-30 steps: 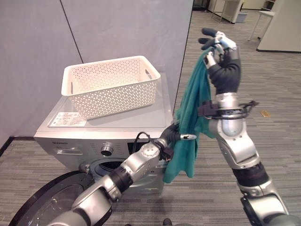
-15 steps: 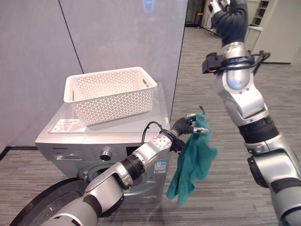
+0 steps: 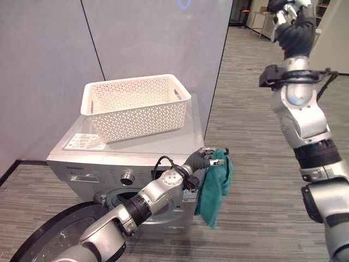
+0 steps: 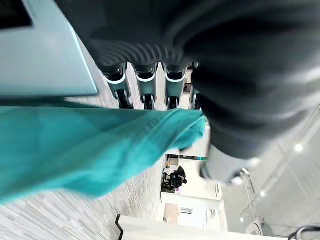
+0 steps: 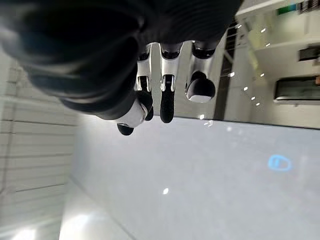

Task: Grab the laundry basket,head to the washer,open it,put in the laundry and shut it.

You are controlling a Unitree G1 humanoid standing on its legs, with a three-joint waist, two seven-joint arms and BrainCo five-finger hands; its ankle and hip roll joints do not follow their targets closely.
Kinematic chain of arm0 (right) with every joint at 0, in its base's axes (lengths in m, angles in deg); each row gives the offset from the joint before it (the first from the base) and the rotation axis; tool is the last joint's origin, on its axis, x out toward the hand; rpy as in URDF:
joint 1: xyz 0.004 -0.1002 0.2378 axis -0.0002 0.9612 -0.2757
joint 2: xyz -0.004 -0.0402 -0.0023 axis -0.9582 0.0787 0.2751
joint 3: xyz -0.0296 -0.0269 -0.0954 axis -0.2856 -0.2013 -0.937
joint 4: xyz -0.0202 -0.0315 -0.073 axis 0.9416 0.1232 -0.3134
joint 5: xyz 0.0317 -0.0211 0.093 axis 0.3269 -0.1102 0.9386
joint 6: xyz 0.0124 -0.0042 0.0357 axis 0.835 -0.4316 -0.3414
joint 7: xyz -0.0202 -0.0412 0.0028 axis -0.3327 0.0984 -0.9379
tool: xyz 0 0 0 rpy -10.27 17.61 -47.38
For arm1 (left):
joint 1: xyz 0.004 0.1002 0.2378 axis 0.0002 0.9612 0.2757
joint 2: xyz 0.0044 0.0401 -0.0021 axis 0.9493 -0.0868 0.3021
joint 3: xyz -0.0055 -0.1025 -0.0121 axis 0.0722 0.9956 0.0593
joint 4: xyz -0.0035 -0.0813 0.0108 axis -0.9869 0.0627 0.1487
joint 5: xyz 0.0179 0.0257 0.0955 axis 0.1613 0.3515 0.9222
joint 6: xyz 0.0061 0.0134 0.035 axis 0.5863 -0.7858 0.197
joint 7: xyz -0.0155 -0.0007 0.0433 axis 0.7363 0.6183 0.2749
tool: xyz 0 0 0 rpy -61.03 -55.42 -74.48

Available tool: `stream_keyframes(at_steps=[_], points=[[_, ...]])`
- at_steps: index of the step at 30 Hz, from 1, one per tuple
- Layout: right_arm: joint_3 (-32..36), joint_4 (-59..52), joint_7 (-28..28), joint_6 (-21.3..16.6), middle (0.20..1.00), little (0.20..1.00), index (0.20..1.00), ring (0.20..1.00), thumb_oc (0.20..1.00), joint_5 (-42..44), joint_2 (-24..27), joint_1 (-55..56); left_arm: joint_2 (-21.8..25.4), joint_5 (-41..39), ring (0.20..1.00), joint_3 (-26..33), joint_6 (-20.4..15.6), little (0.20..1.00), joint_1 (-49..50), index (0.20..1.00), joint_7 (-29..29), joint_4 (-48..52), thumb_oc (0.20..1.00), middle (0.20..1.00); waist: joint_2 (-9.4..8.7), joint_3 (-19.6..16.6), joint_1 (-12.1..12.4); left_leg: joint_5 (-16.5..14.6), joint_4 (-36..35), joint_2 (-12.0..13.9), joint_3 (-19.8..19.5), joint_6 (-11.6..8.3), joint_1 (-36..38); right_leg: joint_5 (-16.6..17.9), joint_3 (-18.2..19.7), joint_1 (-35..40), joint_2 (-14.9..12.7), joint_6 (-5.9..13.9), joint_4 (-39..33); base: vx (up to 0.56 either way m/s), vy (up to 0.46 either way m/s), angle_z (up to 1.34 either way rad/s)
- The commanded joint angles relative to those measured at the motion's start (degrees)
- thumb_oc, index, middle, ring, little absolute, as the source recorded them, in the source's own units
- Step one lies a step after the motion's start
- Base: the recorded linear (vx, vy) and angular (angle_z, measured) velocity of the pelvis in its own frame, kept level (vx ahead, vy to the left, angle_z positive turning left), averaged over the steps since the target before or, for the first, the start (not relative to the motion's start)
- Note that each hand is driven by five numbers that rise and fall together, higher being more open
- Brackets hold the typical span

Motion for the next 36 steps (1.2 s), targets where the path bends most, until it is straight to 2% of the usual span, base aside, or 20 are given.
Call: stream_keyframes(at_steps=[1,6,7,8,9,15,18,21,29,32,36], points=[[3.7,-1.76,1.15,-2.7,0.2,0.2,0.2,0.2,0.2,-3.53,3.41,-0.47,-3.77,0.54,0.2,3.49,-7.69,0.2,-5.58,0.2,1.28,0.19,0.2,0.2,-0.15,-2.01,1.95,6.58,-0.45,1.39,-3.64,-2.27,-8.79,-10.75,-3.12,3.51,0.14,1.4,3.49,0.0,0.0,0.0],[10.25,-7.65,0.92,-3.1,0.2,0.2,0.2,0.2,0.2,-6.92,0.11,11.07,-2.27,1.01,0.2,8.04,-9.12,0.2,-2.86,0.2,2.2,4.64,0.2,0.2,0.48,-1.99,1.43,6.23,-0.94,1.16,-2.86,-2.05,-8.15,-10.77,-2.72,3.63,-0.13,1.55,3.36,0.01,-0.003,-0.01],[12.0,-9.93,0.7,-2.59,0.235,0.235,0.235,0.235,0.235,-8.26,-0.95,14.58,-2.06,1.21,0.2,8.48,-9.22,0.2,-1.98,0.2,2.3,5.22,0.2,0.2,0.46,-2.21,1.41,6.16,-1.07,1.09,-2.8,-1.96,-8.02,-10.79,-2.63,3.61,-0.19,1.6,3.38,0.02,0.01,-0.13],[15.79,-13.44,-1.45,-1.74,0.555,0.555,0.555,0.555,0.555,-11.15,-3.01,24.38,-1.66,1.39,0.2,10.95,-9.37,0.2,-0.14,0.2,2.08,7.04,0.2,0.2,1.13,-1.94,0.54,6.09,-1.37,1.08,-2.53,-1.83,-7.79,-10.99,-2.4,3.42,-0.33,1.69,3.57,0.04,0.018,-0.17],[18.83,-15.64,-3.06,-1.21,1.0,1.0,1.0,1.0,1.0,-12.49,-4.13,31.87,-0.45,1.91,0.2,12.96,-9.4,0.2,1.62,0.2,1.98,8.85,0.2,0.2,1.34,-1.9,0.08,6.08,-1.51,1.0,-2.42,-1.72,-7.63,-11.16,-2.08,3.32,-0.46,1.71,3.83,0.03,0.02,-0.07],[23.21,-20.21,-11.68,-1.41,1.0,1.0,1.0,1.0,1.0,-12.92,-9.61,51.64,5.62,4.53,0.2,21.84,-10.3,0.2,9.4,0.2,0.23,16.37,0.2,0.2,2.35,-0.79,-1.96,5.81,-1.99,1.07,-1.31,-1.49,-6.95,-11.62,-0.93,2.32,-0.83,1.98,4.58,0.0,0.007,-0.11],[22.61,-19.26,-17.35,-1.32,1.0,1.0,1.0,1.0,1.0,-11.69,-11.55,60.03,8.81,5.76,0.2,27.21,-11.01,0.2,15.85,0.2,-1.83,22.7,0.2,0.2,2.62,-0.44,-2.66,5.77,-2.07,1.15,-0.42,-1.53,-6.9,-11.53,-0.32,1.58,-1.12,2.14,4.87,-0.03,0.023,-0.16],[21.16,-15.01,-22.52,-0.08,1.0,1.0,1.0,1.0,1.0,-12.49,-13.31,67.41,10.0,5.28,0.2,32.22,-11.66,0.2,22.08,0.2,-4.06,28.65,0.2,0.2,2.85,0.13,-3.13,5.78,-1.98,1.2,0.07,-1.55,-7.02,-11.38,0.28,0.96,-1.33,2.12,5.15,-0.01,0.008,-0.03],[14.02,-8.45,-26.43,0.41,1.0,1.0,1.0,1.0,1.0,-15.81,-13.31,68.34,10.53,5.33,0.2,33.92,-12.03,0.2,26.36,0.2,-5.95,32.88,0.2,0.2,3.22,1.02,-2.12,5.94,-1.84,1.02,0.17,-1.52,-7.83,-11.19,0.19,0.52,-1.59,2.09,4.97,-0.02,0.002,-0.03],[9.91,-4.74,-27.0,0.62,1.0,1.0,1.0,1.0,1.0,-16.67,-13.74,66.71,10.39,5.16,0.2,33.05,-12.41,0.2,25.52,0.2,-5.87,32.59,0.2,0.2,3.4,1.19,-1.31,6.1,-1.83,0.83,-0.21,-1.5,-8.09,-11.22,-0.31,0.78,-1.58,2.02,4.77,0.0,-0.002,0.02],[1.05,5.11,-27.56,1.6,1.0,1.0,1.0,1.0,1.0,-15.71,-16.29,60.42,10.06,4.85,0.2,30.3,-12.05,0.2,24.43,0.2,-6.32,31.73,0.2,0.2,4.28,1.47,0.87,6.72,-1.93,0.12,-1.72,-1.46,-8.85,-11.53,-1.58,1.24,-1.57,1.69,4.42,-0.02,-0.006,0.18]])
